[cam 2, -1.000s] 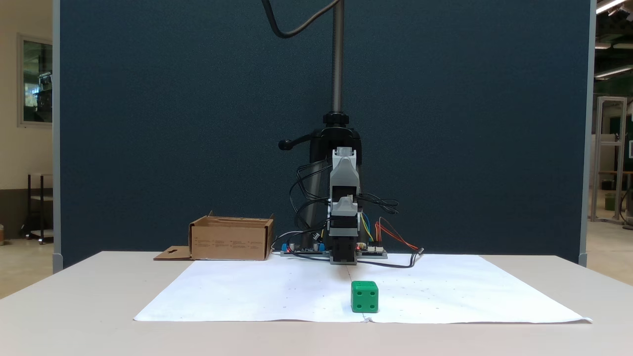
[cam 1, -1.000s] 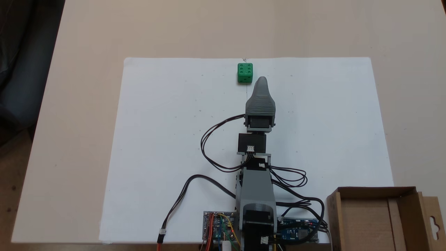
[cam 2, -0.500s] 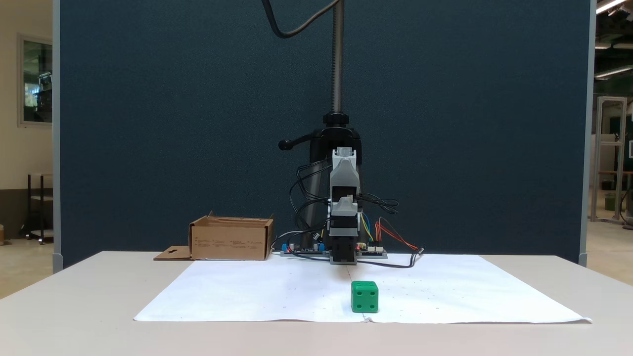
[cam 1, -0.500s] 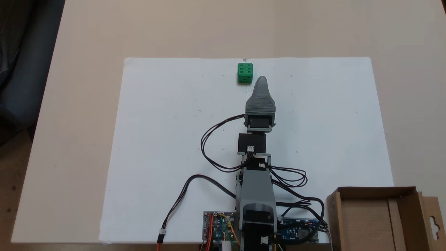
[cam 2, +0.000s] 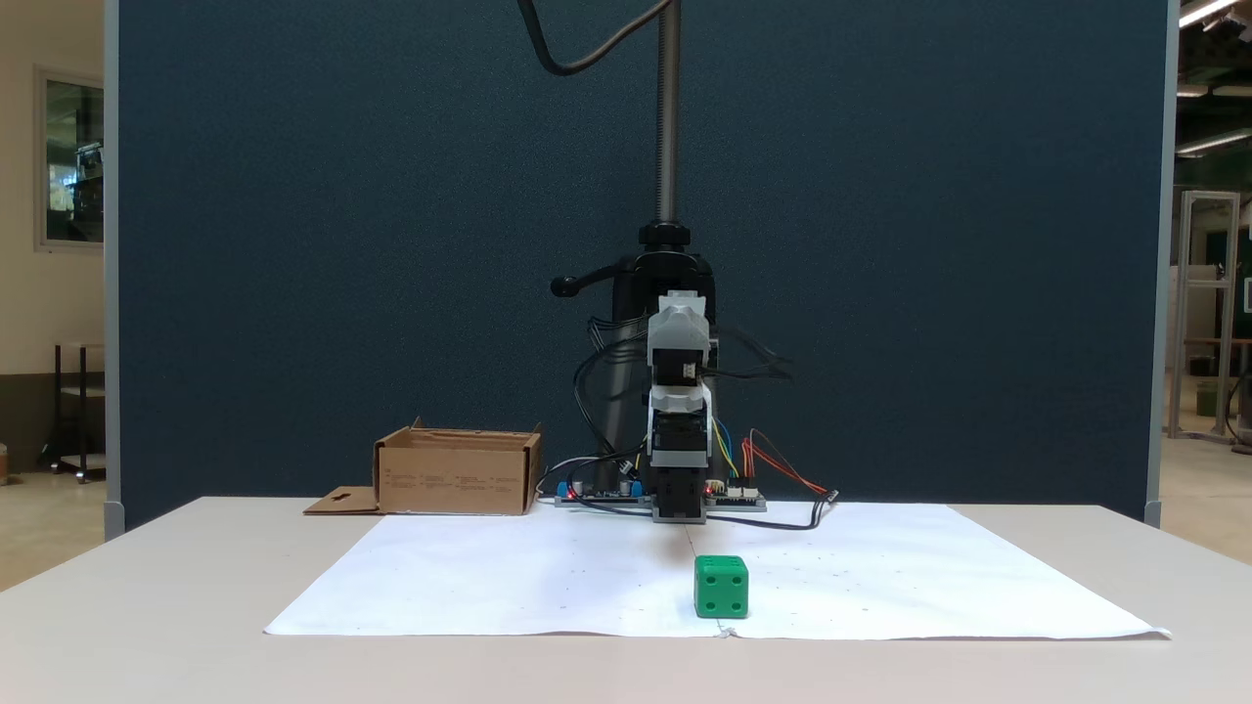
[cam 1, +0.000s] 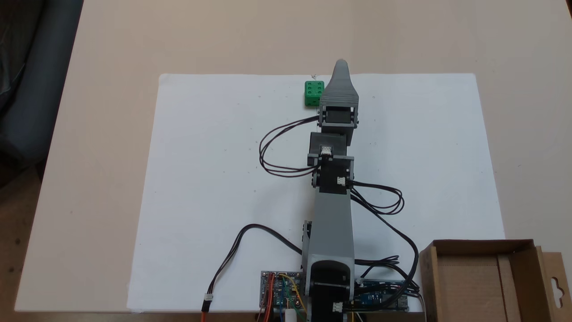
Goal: Grasp a green dice and put it in the bin.
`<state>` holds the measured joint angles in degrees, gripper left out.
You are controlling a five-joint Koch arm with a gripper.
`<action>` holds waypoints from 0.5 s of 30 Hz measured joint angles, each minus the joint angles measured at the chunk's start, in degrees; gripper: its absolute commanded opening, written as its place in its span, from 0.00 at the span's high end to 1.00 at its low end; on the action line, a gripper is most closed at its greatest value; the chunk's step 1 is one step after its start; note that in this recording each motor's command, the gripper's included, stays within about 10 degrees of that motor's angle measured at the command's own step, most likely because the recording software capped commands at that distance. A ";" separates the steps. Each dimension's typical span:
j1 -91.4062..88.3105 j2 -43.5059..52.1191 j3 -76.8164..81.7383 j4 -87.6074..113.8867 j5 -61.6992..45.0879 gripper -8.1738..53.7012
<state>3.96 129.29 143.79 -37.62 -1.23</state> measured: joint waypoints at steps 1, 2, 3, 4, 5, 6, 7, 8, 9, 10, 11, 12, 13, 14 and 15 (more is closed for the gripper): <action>0.00 0.00 -2.29 4.04 0.00 0.17; 0.00 0.00 -4.66 8.00 0.00 0.17; 0.00 0.00 -7.03 11.87 0.00 0.17; 0.00 0.00 -10.11 15.73 0.00 0.17; 0.00 0.00 -13.62 19.78 0.00 0.17; -0.26 0.00 -17.75 23.64 0.00 0.17; -0.53 0.00 -21.80 27.60 0.00 0.17; -0.62 0.00 -25.75 31.55 0.00 0.17; -0.70 0.00 -29.36 35.24 0.00 0.17; -0.70 0.00 -32.87 38.67 0.00 0.17; -0.70 0.00 -36.74 42.10 0.09 0.17; -0.70 -0.26 -40.69 45.44 0.09 0.17; -0.70 -0.88 -44.74 48.87 0.09 0.17; -0.79 -1.93 -49.13 52.38 0.09 0.17; -0.79 -3.69 -53.61 55.63 0.09 0.17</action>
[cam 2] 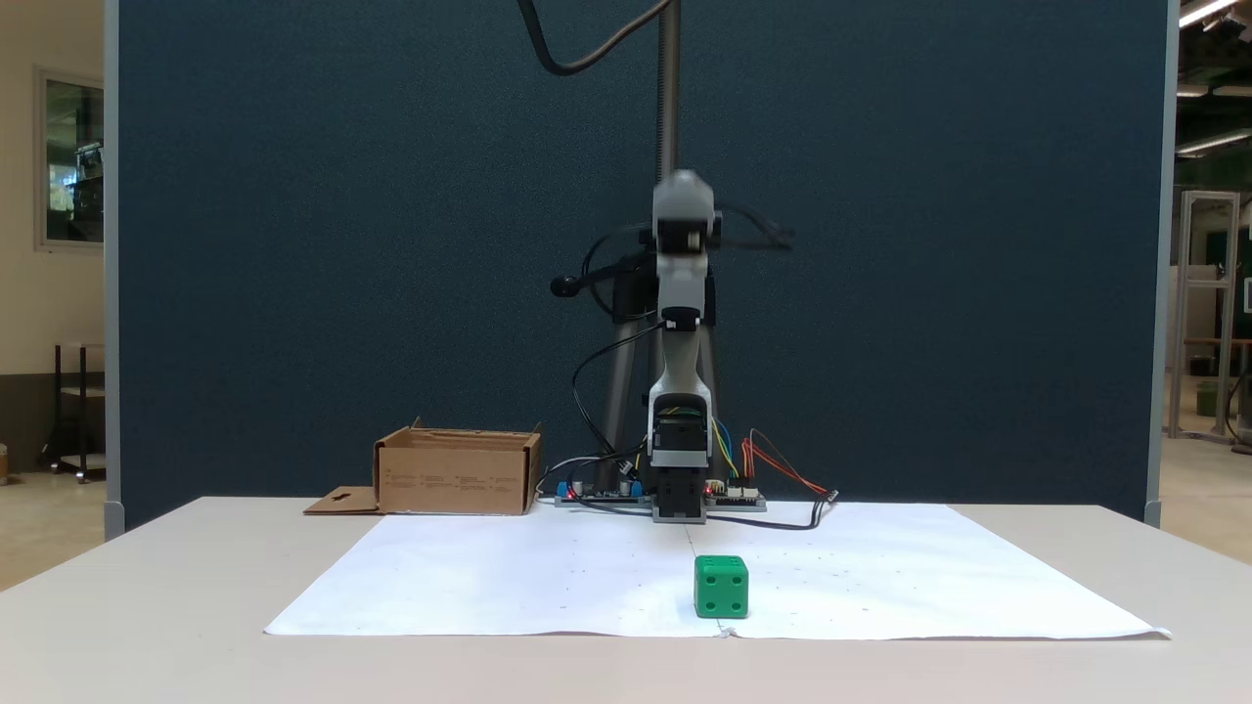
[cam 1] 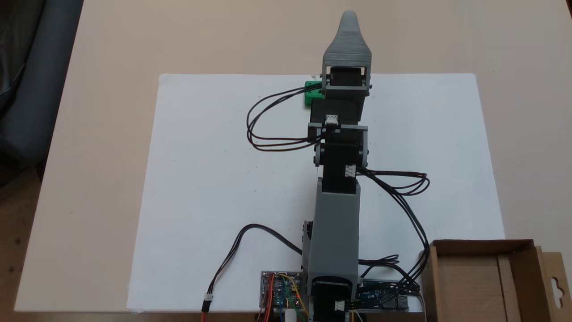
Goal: Grasp a green dice and put it in the bin.
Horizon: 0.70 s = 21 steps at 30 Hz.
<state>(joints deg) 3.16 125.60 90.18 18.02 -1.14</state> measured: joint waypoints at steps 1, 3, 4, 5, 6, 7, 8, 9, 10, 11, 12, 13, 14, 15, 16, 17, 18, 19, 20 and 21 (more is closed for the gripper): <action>0.18 -2.81 -4.83 2.90 0.00 0.17; -0.70 -10.46 -14.68 9.40 0.09 0.17; -0.53 -14.59 -19.16 12.66 0.09 0.17; -0.62 -18.63 -23.82 16.00 0.18 0.17; -0.62 -22.15 -27.86 19.16 0.18 0.17; -0.70 -25.22 -31.99 22.50 0.18 0.17; -1.05 -28.04 -36.74 25.66 0.18 0.17; -1.32 -30.06 -39.99 28.48 0.18 0.17; -1.58 -31.46 -40.69 31.55 0.18 0.17; -1.76 -32.17 -40.69 34.80 0.18 0.17; -1.76 -32.87 -40.61 37.97 0.18 0.17; -1.76 -33.49 -40.61 41.04 0.18 0.17; -2.20 -34.28 -41.04 43.77 0.18 0.17; -2.55 -35.24 -42.54 46.67 0.18 0.18; -2.72 -36.39 -43.77 49.31 0.18 0.19; -2.99 -37.88 -43.95 53.35 0.18 0.19; -3.08 -38.67 -43.95 55.28 0.18 0.19; -3.16 -39.38 -43.95 57.13 0.18 0.19; -3.16 -39.90 -43.95 58.89 0.18 0.19; -3.16 -40.61 -43.95 60.29 0.18 0.19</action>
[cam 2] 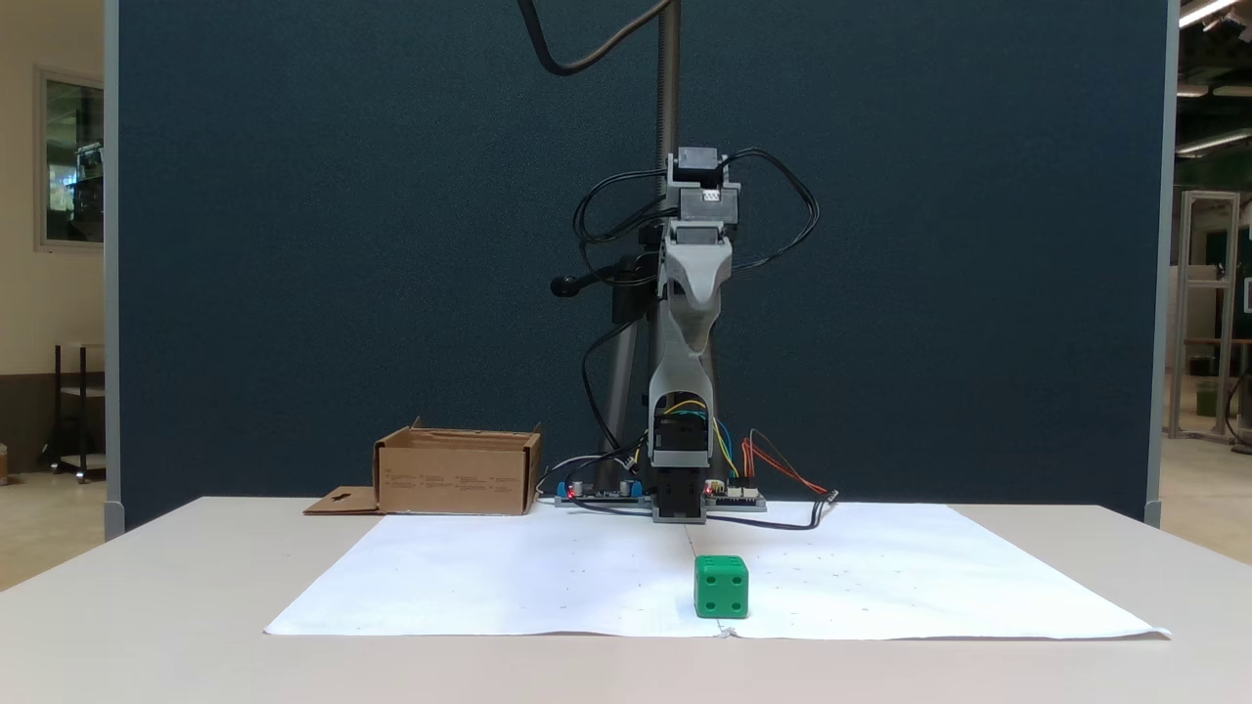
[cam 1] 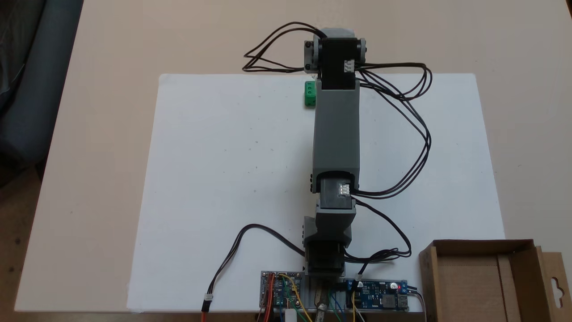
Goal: Grasp a green dice and put it in the bin.
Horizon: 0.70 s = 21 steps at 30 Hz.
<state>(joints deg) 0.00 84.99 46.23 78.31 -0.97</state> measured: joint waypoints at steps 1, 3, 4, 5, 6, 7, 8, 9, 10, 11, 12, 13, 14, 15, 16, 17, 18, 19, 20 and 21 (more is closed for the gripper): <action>0.00 -0.70 0.00 0.97 0.00 0.19; 0.00 -2.02 -0.09 2.55 0.00 0.19; 0.00 -2.81 -0.70 3.08 0.00 0.19; 0.00 -3.96 -1.76 3.60 0.00 0.19; 0.00 -4.66 -2.72 4.04 0.00 0.19; 0.00 -5.10 -2.90 4.04 0.09 0.19; 0.00 -5.54 -3.34 4.13 0.09 0.19; 0.00 -5.98 -4.04 4.13 0.18 0.19; 0.00 -6.42 -4.83 4.13 0.62 0.19; -0.26 -6.94 -5.71 4.13 1.23 0.19; -0.44 -7.29 -6.42 4.13 1.93 0.19; -0.53 -7.73 -7.03 4.13 2.55 0.19; -0.88 -8.61 -7.47 4.13 3.16 0.19; -1.23 -9.32 -7.91 4.13 3.87 0.19; -1.93 -10.37 -8.09 4.13 4.75 0.18; -2.64 -10.99 -8.17 4.13 5.27 0.18; -3.08 -11.78 -8.17 4.13 5.89 0.18; -3.34 -12.48 -8.79 4.13 6.50 0.18; -3.43 -13.18 -9.84 4.13 7.03 0.18; -3.96 -14.06 -10.55 4.13 7.47 0.18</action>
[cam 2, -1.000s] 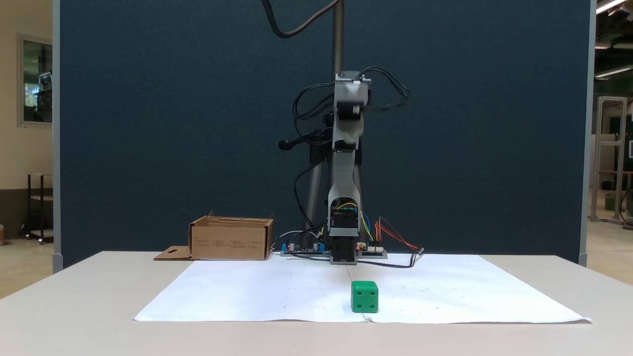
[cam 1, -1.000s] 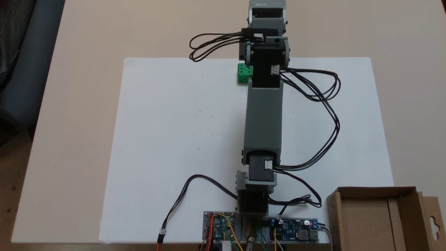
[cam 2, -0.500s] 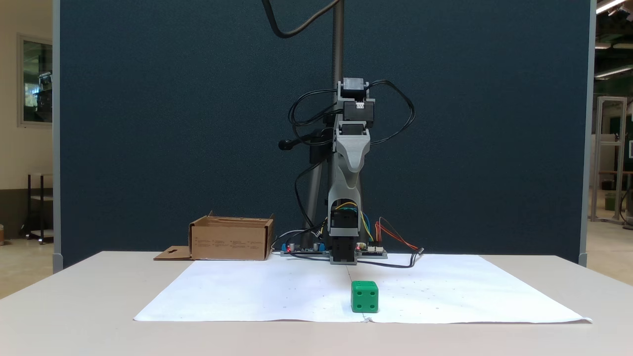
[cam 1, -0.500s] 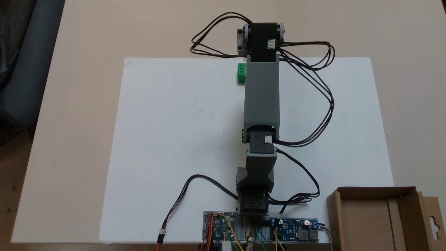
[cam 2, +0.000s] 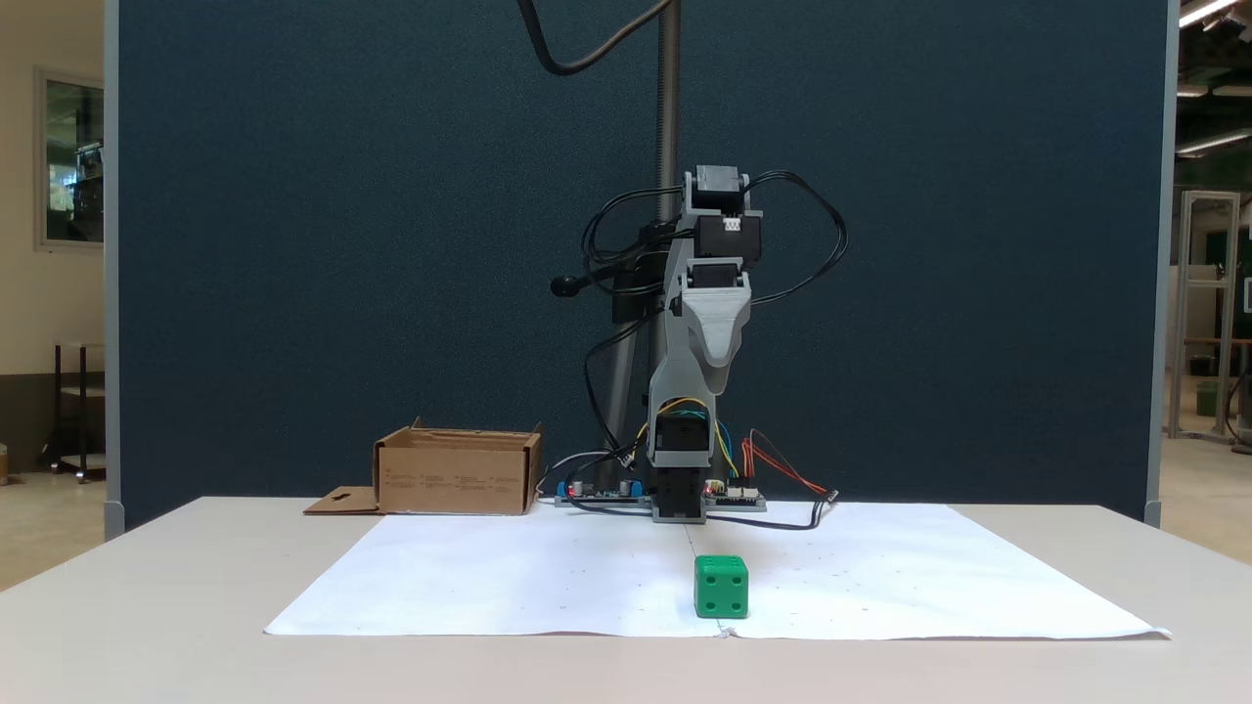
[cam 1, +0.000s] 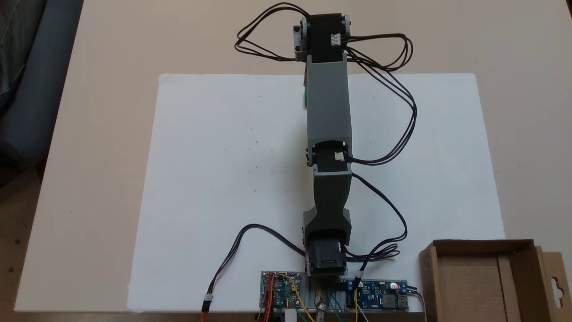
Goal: Grasp a green dice and put it in the bin.
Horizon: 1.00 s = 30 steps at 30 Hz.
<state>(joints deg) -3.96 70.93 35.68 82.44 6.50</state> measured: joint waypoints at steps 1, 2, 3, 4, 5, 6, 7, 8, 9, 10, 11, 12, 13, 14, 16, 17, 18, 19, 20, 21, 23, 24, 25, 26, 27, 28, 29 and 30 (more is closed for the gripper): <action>-0.35 -0.53 -0.97 0.00 0.26 0.18; -0.53 -1.05 -1.23 0.00 0.44 0.18; -0.79 -1.67 -1.49 0.00 0.62 0.18; -0.79 -2.11 -1.49 0.00 0.88 0.18; -0.97 -2.46 -1.58 0.00 1.14 0.18; -0.97 -2.99 -1.76 0.00 1.41 0.18; -0.97 -4.22 -1.85 0.00 1.41 0.18; -0.97 -4.83 -1.67 0.00 1.49 0.18; -0.97 -5.27 -1.67 0.00 1.49 0.18; -0.97 -5.54 -1.76 0.26 1.49 0.18; -0.97 -6.06 -1.85 0.35 1.49 0.18; -0.97 -6.42 -1.76 0.35 1.49 0.18; -0.97 -7.12 -1.76 0.35 1.49 0.18; -0.97 -7.47 -1.76 0.35 1.49 0.18; -0.97 -7.73 -1.76 0.35 1.58 0.18; -0.97 -7.82 -1.76 0.35 1.67 0.18; -0.97 -7.82 -1.76 0.35 1.67 0.18; -0.97 -7.82 -1.76 0.35 1.76 0.18; -0.97 -8.17 -1.85 0.35 1.76 0.18; -0.97 -8.44 -1.85 0.35 1.76 0.18; -0.97 -9.49 -1.76 0.35 1.76 0.18; -0.97 -9.76 -1.76 0.35 1.76 0.18; -0.97 -9.84 -1.76 0.35 1.76 0.18; -0.97 -9.84 -1.76 0.35 1.76 0.18; -0.97 -9.84 -1.76 0.35 1.85 0.18; -0.97 -10.20 -1.76 0.35 1.85 0.18; -0.97 -10.37 -1.76 0.35 1.76 0.18; -0.97 -10.46 -1.76 0.35 1.76 0.18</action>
<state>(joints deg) -4.92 60.47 33.93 82.79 8.26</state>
